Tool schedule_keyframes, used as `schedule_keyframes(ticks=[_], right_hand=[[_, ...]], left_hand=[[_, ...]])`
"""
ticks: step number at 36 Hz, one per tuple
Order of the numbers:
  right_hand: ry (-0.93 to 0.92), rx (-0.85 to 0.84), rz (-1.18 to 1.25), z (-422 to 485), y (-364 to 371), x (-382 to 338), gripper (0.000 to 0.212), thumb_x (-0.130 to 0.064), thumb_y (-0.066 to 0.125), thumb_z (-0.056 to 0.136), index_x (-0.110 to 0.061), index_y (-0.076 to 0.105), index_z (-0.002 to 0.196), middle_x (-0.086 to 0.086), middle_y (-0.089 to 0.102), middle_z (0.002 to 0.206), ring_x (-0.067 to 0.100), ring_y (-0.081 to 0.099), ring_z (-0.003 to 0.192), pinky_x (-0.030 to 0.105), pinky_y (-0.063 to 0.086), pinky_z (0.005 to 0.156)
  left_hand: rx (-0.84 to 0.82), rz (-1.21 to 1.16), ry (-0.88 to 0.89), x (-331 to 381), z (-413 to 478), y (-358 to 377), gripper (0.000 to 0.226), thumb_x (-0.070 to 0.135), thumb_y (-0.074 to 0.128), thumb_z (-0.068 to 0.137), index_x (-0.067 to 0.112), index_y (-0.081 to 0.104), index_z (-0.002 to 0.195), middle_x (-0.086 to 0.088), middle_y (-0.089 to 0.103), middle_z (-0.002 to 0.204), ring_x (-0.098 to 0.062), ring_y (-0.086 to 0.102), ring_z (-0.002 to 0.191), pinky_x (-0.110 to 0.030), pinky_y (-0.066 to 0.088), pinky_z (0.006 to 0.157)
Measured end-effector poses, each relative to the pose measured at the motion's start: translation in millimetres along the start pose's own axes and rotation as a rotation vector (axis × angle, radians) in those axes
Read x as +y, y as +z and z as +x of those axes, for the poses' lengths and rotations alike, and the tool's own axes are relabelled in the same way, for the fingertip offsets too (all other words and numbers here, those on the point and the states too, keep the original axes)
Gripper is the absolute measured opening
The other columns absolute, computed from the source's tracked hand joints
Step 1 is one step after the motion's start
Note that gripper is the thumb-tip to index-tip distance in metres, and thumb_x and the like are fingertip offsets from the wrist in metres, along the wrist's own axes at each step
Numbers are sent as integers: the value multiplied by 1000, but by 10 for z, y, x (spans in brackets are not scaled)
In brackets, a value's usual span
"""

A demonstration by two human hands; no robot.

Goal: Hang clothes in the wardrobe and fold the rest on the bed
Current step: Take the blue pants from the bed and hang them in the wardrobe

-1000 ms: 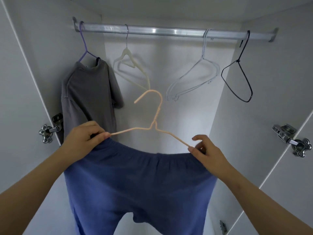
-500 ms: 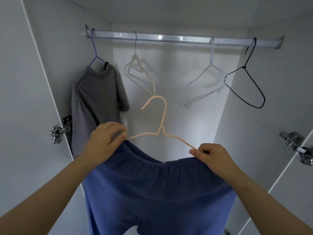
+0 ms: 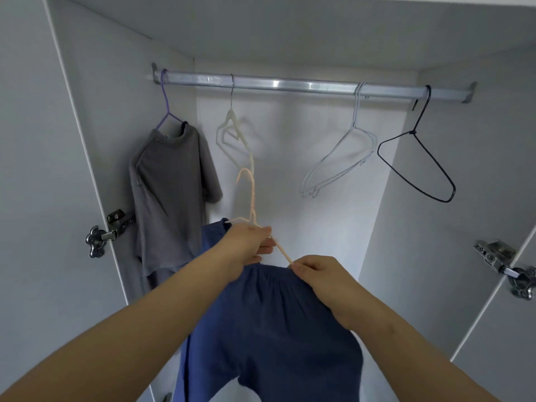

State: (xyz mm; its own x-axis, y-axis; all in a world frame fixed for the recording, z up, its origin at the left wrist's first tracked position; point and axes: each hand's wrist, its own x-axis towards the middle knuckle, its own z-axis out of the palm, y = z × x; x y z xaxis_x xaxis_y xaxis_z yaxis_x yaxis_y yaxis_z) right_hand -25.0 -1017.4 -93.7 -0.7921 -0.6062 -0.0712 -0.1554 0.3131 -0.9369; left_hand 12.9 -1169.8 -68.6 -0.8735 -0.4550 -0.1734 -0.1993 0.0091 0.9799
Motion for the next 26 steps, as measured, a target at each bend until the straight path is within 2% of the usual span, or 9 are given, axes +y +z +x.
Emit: schedule_keyframes(ticks=[3, 6, 9, 12, 15, 19, 22, 26], right_hand=[[-49, -88, -8, -19, 38, -22, 21, -23, 51, 96, -17, 70, 93, -1, 67, 88, 10, 59, 79, 22, 47, 72], [-49, -179, -11, -29, 30, -42, 17, -26, 54, 94, -17, 69, 94, -2, 65, 84, 10, 57, 71, 23, 48, 67], [-15, -190, -1, -28, -7, -44, 16, -26, 53, 94, -19, 68, 95, -4, 67, 81, 8, 56, 63, 19, 48, 62], [12, -170, 28, -5, -53, -31, 17, -25, 51, 94, -20, 67, 93, -2, 67, 82, 10, 56, 64, 19, 47, 61], [41, -176, 68, 20, -70, -27, 17, -22, 51, 94, -17, 67, 93, 0, 67, 81, 11, 56, 61, 20, 45, 58], [54, -209, 80, 77, -52, -62, 16, -21, 53, 92, -14, 67, 93, 0, 66, 77, 11, 55, 59, 20, 44, 56], [47, -228, 87, 147, -52, -137, 18, -21, 53, 92, -11, 67, 96, -1, 66, 75, 11, 54, 59, 20, 44, 57], [23, -218, 121, 270, -64, -240, 17, -21, 53, 92, -12, 67, 95, 0, 66, 74, 12, 54, 60, 21, 46, 58]], left_hand=[[0, -102, -30, 10, -25, 0, 13, 13, 50, 96, 5, 55, 87, -5, 63, 83, -13, 63, 76, -24, 52, 71], [-11, -152, -69, 21, -49, -34, 12, 6, 49, 96, 3, 51, 84, -9, 58, 78, -19, 62, 71, -30, 53, 64], [37, -149, -121, 25, -56, -120, 16, 4, 45, 97, 5, 49, 81, -9, 52, 72, -19, 57, 65, -31, 52, 56], [134, -115, -146, -17, -14, -272, 22, 3, 41, 97, 5, 48, 77, -7, 48, 64, -16, 47, 53, -26, 45, 43], [211, -80, -153, -54, 27, -412, 26, 2, 36, 97, 7, 47, 74, -4, 41, 59, -12, 34, 48, -14, 30, 32], [300, -21, -150, -22, 14, -497, 26, 6, 38, 98, 7, 50, 75, -3, 39, 60, -9, 30, 47, -12, 22, 29], [347, 8, -158, 34, 9, -533, 32, 6, 37, 98, 9, 47, 67, -3, 37, 57, -10, 28, 41, -14, 18, 31], [373, -60, -177, 181, -6, -557, 36, 6, 34, 98, 9, 44, 64, 5, 37, 29, -3, 26, 20, -12, 15, 28]])
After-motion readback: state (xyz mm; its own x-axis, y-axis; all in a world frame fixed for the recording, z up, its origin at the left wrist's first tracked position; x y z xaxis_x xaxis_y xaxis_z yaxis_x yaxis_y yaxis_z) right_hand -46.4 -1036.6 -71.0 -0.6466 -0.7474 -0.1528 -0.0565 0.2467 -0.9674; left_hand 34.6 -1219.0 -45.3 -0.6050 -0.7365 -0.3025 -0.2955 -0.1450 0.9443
